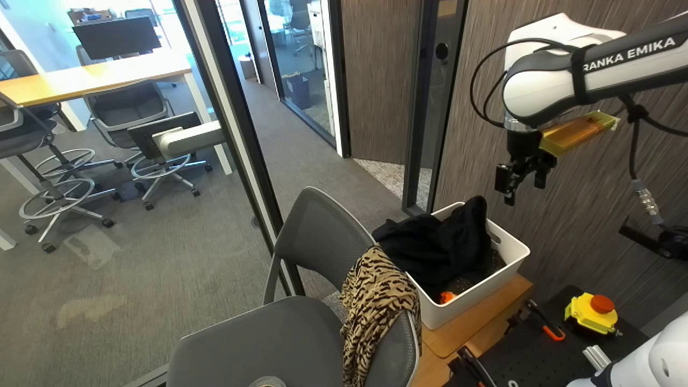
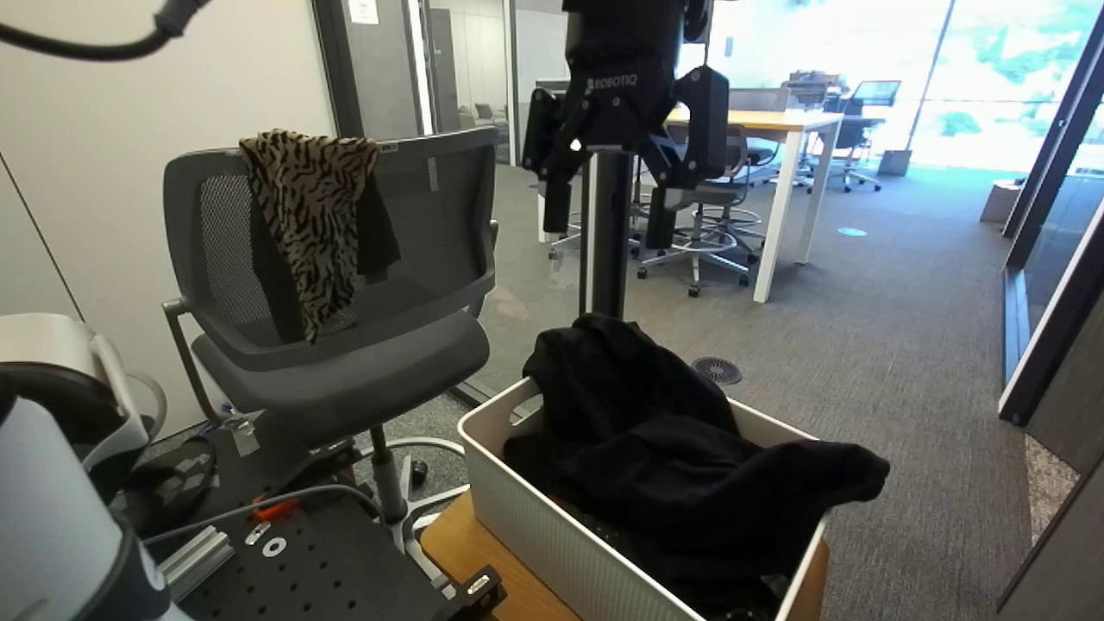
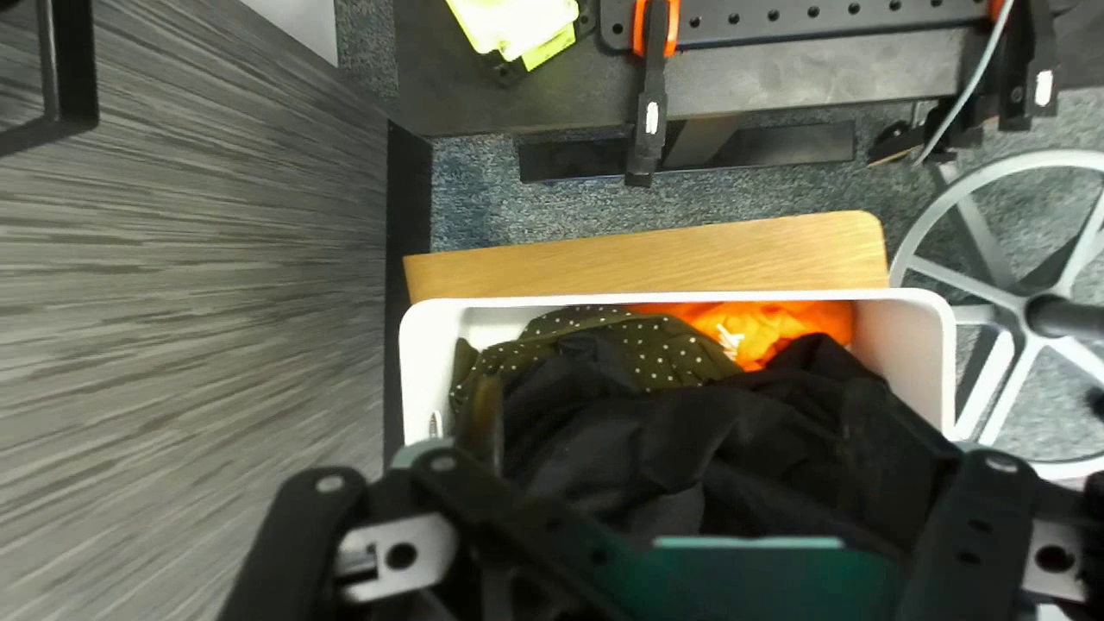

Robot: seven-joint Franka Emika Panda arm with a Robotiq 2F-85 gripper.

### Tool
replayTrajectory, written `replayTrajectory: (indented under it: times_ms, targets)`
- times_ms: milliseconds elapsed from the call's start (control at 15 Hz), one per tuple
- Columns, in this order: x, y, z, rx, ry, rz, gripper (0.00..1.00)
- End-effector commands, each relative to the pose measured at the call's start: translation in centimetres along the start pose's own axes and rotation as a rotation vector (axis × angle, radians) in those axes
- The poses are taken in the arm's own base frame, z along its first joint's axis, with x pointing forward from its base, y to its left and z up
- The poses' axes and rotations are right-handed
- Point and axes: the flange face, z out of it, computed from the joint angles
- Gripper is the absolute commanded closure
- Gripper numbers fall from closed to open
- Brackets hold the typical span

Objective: Remove the black shirt from the bin and hang it on the back of the chair

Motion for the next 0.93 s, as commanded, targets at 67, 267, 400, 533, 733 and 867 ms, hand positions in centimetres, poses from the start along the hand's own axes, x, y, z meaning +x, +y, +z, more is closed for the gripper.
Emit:
replayTrajectory:
  times_ms: [67,267,400,533,733,867]
  targets:
    - [2.3,0.7,3.2,-0.065,0.023,0.236,0.0]
    - [3.5,1.5,6.4,-0.045,0.043,0.401,0.0]
    - [4.5,2.0,8.8,-0.028,0.066,0.509,0.0]
    - [5.7,2.4,11.2,-0.013,0.078,0.62,0.0]
    - [7.7,2.8,14.8,-0.005,0.08,0.765,0.0]
    - [9.2,3.0,16.9,-0.001,0.079,0.81,0.0]
